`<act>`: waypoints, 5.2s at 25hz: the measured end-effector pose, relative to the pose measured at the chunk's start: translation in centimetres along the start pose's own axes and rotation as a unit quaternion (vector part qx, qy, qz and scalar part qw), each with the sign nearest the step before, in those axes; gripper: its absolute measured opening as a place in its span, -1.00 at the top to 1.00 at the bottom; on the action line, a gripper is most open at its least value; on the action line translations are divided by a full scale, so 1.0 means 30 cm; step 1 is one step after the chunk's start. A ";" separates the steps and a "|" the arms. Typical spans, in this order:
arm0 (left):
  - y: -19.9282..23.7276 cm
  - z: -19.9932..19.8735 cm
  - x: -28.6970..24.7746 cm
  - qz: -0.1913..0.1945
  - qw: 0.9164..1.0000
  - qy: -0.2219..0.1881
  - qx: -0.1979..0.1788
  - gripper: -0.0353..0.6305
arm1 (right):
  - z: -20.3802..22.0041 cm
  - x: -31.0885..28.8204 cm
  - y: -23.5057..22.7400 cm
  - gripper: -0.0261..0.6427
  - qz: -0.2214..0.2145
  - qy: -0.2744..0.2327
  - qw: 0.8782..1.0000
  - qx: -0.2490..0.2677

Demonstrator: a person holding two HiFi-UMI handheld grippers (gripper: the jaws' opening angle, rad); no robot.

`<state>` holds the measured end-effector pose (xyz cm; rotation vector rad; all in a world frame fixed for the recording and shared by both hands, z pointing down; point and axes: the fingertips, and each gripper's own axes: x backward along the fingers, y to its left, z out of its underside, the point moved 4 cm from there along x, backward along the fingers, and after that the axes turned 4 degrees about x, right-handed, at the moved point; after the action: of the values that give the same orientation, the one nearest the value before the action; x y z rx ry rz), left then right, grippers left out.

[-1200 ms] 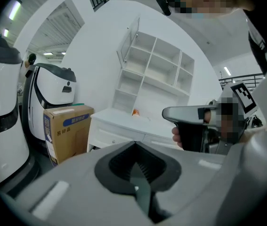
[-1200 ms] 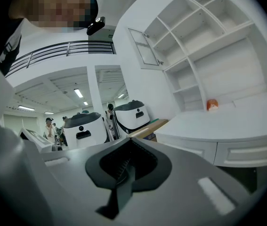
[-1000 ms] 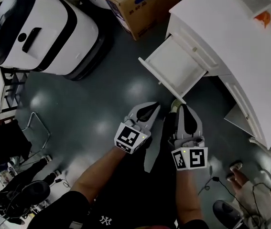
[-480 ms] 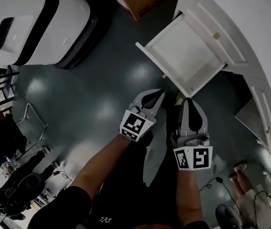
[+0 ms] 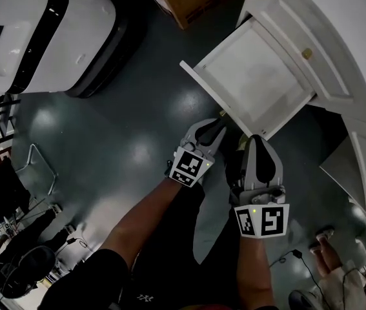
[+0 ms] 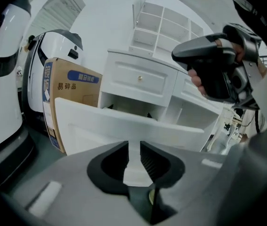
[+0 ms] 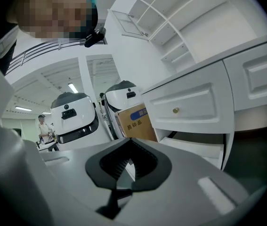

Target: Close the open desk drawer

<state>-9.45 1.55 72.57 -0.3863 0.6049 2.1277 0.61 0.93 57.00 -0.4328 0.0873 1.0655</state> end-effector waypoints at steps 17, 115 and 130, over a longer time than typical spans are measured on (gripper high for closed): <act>0.106 0.179 -0.171 0.004 0.998 0.057 -0.010 0.69 | 0.056 -0.087 -0.051 0.85 0.003 0.022 1.000 0.005; -0.184 -0.682 -0.214 0.061 0.997 -0.012 0.033 0.89 | -0.473 0.050 -0.313 0.85 0.079 0.001 0.997 0.010; -0.393 -1.315 0.399 0.075 0.995 -0.066 0.029 0.89 | -0.970 0.217 0.015 0.85 0.027 -0.037 0.998 0.049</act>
<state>-4.59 -6.17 30.68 -0.1718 0.6344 2.2522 7.41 -4.68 28.52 -0.3023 0.0855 1.1251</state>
